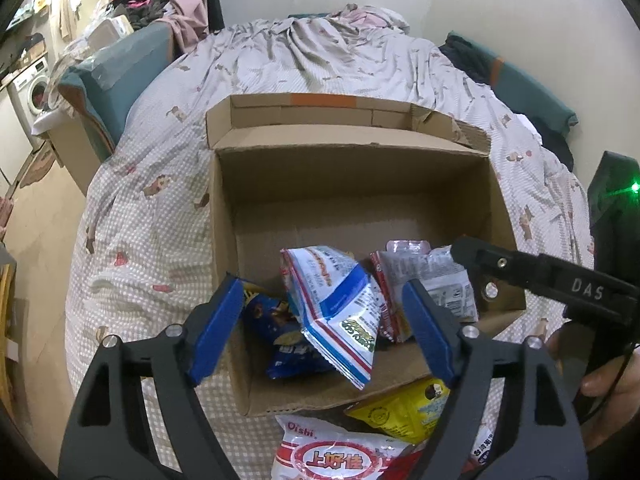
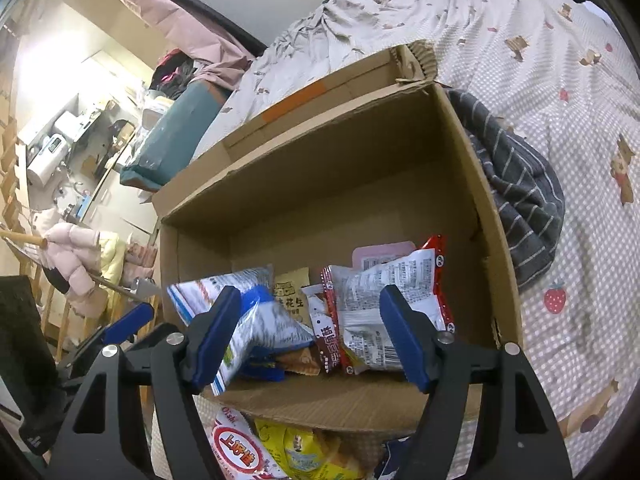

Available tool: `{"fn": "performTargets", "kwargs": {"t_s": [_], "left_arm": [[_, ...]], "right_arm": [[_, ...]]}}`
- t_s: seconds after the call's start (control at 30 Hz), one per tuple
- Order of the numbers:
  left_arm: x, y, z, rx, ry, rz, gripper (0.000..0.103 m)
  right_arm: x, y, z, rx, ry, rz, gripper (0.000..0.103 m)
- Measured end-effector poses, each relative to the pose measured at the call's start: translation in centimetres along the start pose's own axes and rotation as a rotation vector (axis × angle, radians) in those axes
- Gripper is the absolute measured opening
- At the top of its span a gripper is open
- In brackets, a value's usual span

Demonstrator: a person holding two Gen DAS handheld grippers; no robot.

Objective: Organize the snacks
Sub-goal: 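Grasp the white Oishi shrimp flakes bag with left tool while right tool approaches blue stick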

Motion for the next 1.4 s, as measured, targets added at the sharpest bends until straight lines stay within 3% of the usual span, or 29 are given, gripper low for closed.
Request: {"fn": "performTargets", "kwargs": {"t_s": [0.53, 0.73, 0.9, 0.97, 1.2, 1.4], "left_arm": [[4.1, 2.3, -1.4, 0.010, 0.011, -0.024, 0.079], [4.1, 6.4, -2.6, -0.003, 0.014, -0.171, 0.079], [2.4, 10.8, -3.2, 0.028, 0.072, -0.352, 0.079], [1.7, 12.2, -3.0, -0.006, 0.064, -0.392, 0.079], [-0.8, 15.7, -1.5, -0.125, 0.013, -0.483, 0.079], [-2.5, 16.9, -0.8, -0.221, -0.067, -0.464, 0.079]], "right_arm": [[3.0, 1.3, 0.3, -0.029, 0.022, 0.018, 0.074], [4.7, 2.9, -0.1, -0.024, 0.023, -0.007, 0.074], [6.2, 4.6, -0.2, -0.051, 0.008, -0.016, 0.074], [6.8, 5.3, -0.1, -0.058, 0.008, -0.021, 0.075], [8.0, 7.7, 0.7, -0.048, 0.051, -0.057, 0.075], [7.2, 9.6, 2.7, -0.085, 0.082, -0.138, 0.075]]}}
Point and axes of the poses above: each gripper's, at about its wrist camera, not at the fingertips, and x roughly against the way its jaws point, z to its right, y to its underside, the point moved 8 cm from there along -x, roughly the way its jaws point, and after that the axes turned 9 degrees about x, right-handed, at the moved point
